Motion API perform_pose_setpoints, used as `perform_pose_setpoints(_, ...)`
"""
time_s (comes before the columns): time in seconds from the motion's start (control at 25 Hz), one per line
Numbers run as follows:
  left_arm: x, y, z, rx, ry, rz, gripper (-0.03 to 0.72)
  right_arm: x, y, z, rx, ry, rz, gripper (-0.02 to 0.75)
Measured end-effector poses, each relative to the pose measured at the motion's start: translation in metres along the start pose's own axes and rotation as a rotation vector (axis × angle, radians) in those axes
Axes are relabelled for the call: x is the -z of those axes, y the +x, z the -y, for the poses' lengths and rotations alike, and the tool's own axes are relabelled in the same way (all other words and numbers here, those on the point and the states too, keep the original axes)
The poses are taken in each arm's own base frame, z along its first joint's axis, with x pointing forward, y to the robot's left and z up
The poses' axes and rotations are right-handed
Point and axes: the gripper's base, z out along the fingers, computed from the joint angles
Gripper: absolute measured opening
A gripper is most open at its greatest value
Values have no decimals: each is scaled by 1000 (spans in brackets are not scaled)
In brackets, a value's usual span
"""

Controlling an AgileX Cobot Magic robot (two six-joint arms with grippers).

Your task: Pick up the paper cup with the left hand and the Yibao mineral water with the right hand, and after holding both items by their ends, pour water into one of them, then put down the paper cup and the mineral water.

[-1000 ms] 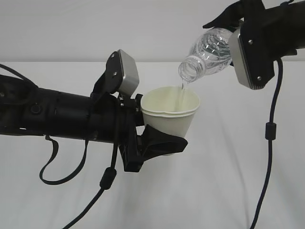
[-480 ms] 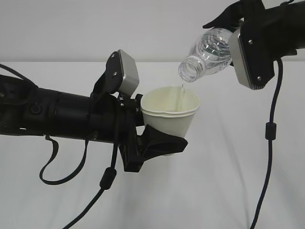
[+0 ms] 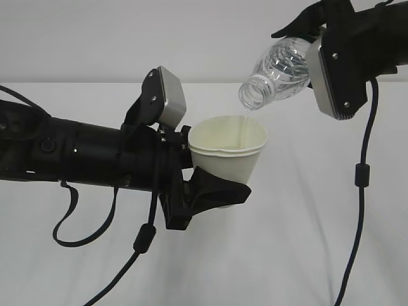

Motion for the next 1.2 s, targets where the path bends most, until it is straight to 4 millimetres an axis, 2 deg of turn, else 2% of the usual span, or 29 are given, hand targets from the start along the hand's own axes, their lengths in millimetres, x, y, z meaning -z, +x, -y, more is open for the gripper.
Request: perform_pose_setpoints(1.2, 0, 0, 2, -20, 25, -5, 431, 0, 0, 1, 7, 2, -1, 489)
